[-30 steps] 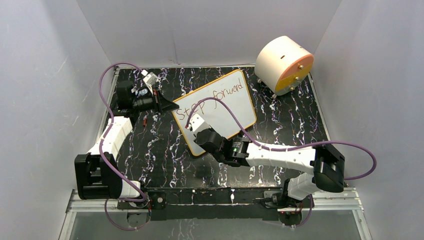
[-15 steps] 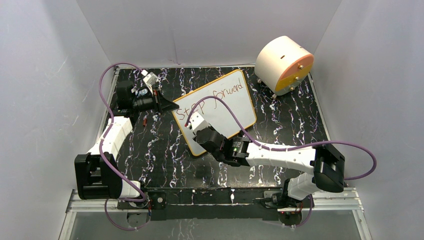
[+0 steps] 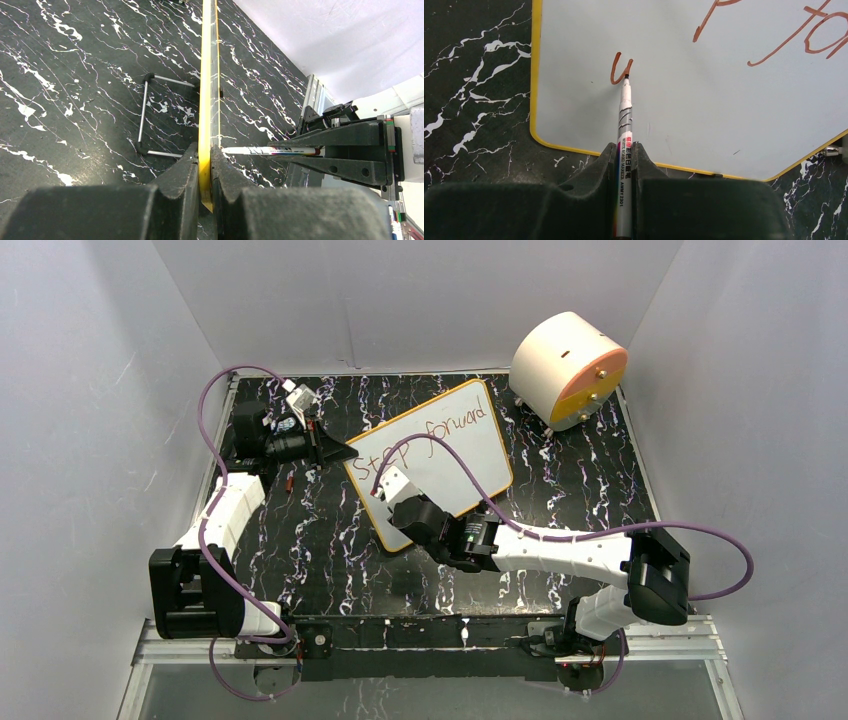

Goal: Write a sentence on the whiteboard

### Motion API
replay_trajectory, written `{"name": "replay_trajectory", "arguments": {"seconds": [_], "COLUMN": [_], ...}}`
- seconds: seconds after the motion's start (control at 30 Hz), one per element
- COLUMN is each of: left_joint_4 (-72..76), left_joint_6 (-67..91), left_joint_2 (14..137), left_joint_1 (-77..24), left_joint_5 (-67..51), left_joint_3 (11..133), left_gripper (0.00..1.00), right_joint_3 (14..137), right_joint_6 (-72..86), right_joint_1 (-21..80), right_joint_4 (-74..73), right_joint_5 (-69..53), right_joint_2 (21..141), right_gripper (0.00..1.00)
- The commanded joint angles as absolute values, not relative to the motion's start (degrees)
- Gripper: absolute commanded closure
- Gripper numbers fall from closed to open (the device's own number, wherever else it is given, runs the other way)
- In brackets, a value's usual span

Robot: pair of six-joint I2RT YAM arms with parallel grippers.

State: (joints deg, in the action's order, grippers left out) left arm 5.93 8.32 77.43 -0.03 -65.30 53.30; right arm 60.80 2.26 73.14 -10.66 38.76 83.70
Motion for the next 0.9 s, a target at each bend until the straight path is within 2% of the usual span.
{"name": "replay_trajectory", "arguments": {"seconds": [0.0,0.37,0.87], "left_joint_4": [3.0,3.0,3.0], "left_joint_6": [5.2,5.2,5.2], "left_joint_2": [77.2,77.1,77.1], "left_joint_1": [-0.8,-0.8,-0.8], "left_joint_5": [-67.7,-67.8,-68.2], "left_joint_3": [53.3,53.3,53.3], "left_gripper": [1.0,1.0,1.0], "right_joint_3": [60.4,60.1,59.5], "right_joint_6": [4.2,4.1,0.6], "right_joint_1": [72.4,72.4,71.4], "right_joint_4": [-12.4,-12.5,-4.1], "right_joint_5": [38.7,40.0,43.0], "right_joint_2": [82.7,82.3,81.9], "right_gripper": [1.0,1.0,1.0]}}
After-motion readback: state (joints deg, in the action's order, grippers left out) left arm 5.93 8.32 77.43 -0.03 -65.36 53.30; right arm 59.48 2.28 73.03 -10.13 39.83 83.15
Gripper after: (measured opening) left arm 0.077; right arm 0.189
